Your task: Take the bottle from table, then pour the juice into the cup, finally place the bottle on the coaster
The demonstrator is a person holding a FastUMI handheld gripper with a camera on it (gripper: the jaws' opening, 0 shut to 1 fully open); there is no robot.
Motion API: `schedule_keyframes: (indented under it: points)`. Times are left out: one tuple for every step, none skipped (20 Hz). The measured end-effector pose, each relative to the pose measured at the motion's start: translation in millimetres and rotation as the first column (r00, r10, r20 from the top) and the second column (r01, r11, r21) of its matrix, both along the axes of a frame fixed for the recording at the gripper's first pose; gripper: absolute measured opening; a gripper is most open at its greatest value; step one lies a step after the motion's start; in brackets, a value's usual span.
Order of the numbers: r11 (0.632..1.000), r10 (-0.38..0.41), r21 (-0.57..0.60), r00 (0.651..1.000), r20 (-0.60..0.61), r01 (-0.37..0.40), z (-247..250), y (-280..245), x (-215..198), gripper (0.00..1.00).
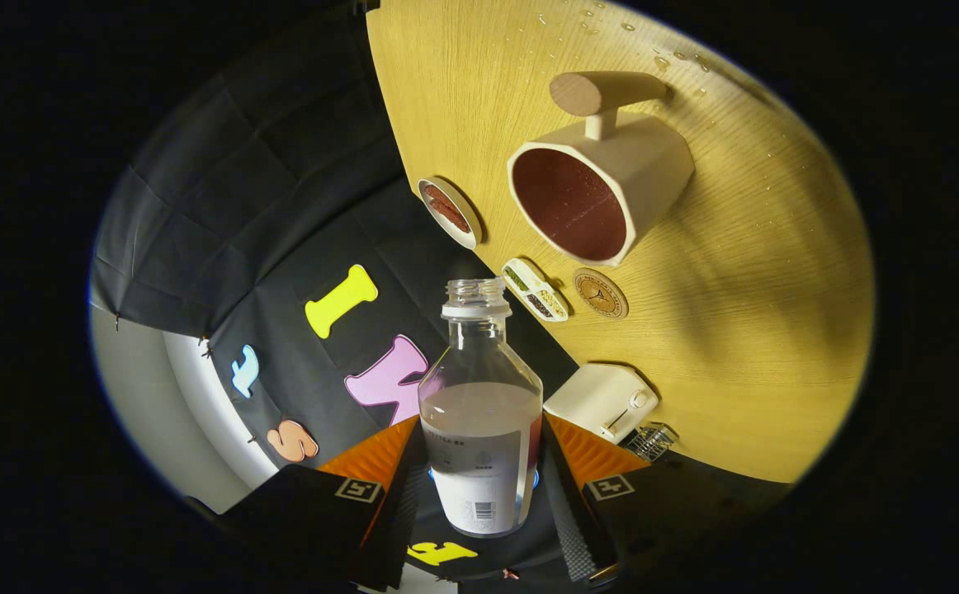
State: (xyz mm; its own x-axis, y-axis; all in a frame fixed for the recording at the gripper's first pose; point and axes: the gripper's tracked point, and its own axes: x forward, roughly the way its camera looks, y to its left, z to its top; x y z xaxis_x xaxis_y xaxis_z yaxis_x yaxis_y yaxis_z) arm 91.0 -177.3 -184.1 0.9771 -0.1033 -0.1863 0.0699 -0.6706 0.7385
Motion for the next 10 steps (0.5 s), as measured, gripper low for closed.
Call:
schedule_keyframes:
  points:
    - [1.000,0.000,0.004,1.000,0.001,0.000,0.2,1.2,-0.5,0.74]
    - [1.000,-0.003,0.008,1.000,0.003,0.003,1.3,1.7,0.1,0.74]
    - [1.000,-0.006,0.009,1.000,0.005,0.006,1.4,2.1,0.4,0.74]
    - [1.000,-0.008,0.011,1.000,0.006,0.007,2.9,2.5,-0.1,0.74]
    - [1.000,-0.009,0.014,1.000,0.008,0.009,3.4,2.3,-0.2,0.74]
    - [1.000,-0.009,0.016,1.000,0.008,0.009,4.5,1.9,0.5,0.74]
    - [1.000,-0.010,0.015,1.000,0.008,0.010,6.0,1.3,-0.3,0.74]
    - [1.000,-0.012,0.012,1.000,0.007,0.011,5.1,0.2,-0.4,0.74]
    - [1.000,-0.011,0.007,1.000,0.005,0.011,5.7,0.4,-0.7,0.74]
    - [1.000,-0.009,-0.003,1.000,0.000,0.009,4.3,-0.5,-0.9,0.75]
